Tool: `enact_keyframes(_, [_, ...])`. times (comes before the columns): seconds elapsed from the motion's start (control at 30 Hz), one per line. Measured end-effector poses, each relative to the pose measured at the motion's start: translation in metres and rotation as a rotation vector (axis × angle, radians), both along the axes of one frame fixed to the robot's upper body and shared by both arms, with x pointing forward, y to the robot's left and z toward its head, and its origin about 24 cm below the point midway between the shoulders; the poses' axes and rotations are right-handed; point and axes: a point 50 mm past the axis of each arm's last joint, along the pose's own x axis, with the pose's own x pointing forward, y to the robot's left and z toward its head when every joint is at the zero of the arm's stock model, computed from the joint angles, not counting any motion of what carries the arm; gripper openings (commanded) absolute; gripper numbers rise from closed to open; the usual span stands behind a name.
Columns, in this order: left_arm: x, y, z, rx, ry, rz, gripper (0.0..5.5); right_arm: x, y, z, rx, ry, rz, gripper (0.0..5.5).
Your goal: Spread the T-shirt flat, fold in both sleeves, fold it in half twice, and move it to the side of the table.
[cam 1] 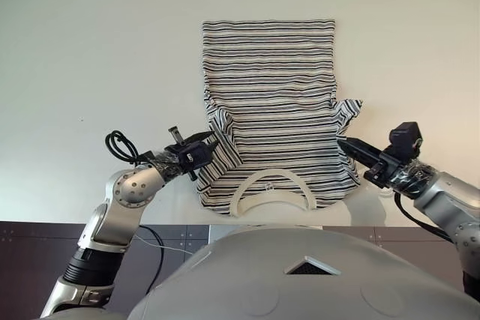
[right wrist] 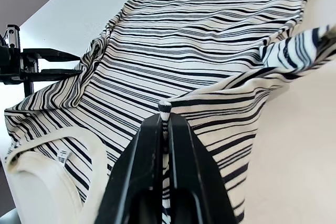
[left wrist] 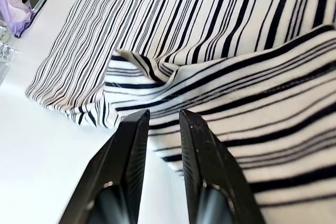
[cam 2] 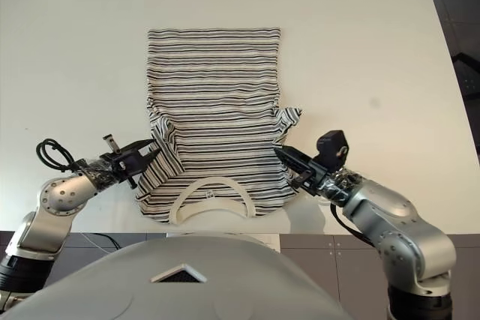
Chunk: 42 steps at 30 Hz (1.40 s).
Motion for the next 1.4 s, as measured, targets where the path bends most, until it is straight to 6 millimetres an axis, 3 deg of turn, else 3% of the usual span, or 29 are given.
enact_keyframes(0.4, [0.004, -0.006, 0.001, 0.005, -0.002, -0.043, 1.05, -0.016, 0.014, -0.022, -0.164, 0.001, 0.18, 0.14])
enact_keyframes(0.5, [0.006, -0.008, 0.002, 0.011, -0.01, -0.054, 1.05, -0.015, 0.014, -0.023, -0.176, -0.01, 0.176, 0.66])
enact_keyframes(0.6, [0.006, -0.008, 0.002, 0.013, -0.011, -0.057, 1.05, -0.01, 0.019, -0.013, -0.065, -0.039, 0.149, 0.85])
enact_keyframes(0.7, [0.006, -0.009, 0.006, 0.015, -0.03, -0.069, 1.05, -0.002, 0.021, 0.013, 0.178, -0.057, 0.128, 0.85])
enact_keyframes(0.77, [0.006, -0.007, 0.018, 0.015, -0.076, -0.089, 1.05, 0.005, 0.012, 0.027, 0.243, -0.083, 0.107, 0.85])
enact_keyframes(0.9, [0.001, 0.013, 0.043, 0.029, -0.146, -0.107, 1.22, 0.012, -0.021, 0.022, 0.044, -0.093, 0.02, 0.91])
enact_keyframes(1.07, [-0.043, 0.045, 0.047, 0.117, -0.116, -0.366, 1.98, 0.004, -0.06, 0.01, -0.122, -0.081, -0.051, 0.91])
enact_keyframes(1.17, [-0.066, 0.056, 0.038, 0.173, -0.084, -0.542, 2.41, 0.005, -0.065, 0.008, -0.145, -0.086, -0.057, 0.91])
enact_keyframes(1.3, [-0.075, 0.065, 0.034, 0.185, -0.11, -0.619, 3.08, 0.003, -0.066, 0.007, -0.152, -0.088, -0.05, 0.91])
enact_keyframes(1.4, [-0.074, 0.064, 0.03, 0.232, -0.143, -0.677, 3.08, 0.005, -0.066, 0.007, -0.148, -0.092, -0.052, 0.91])
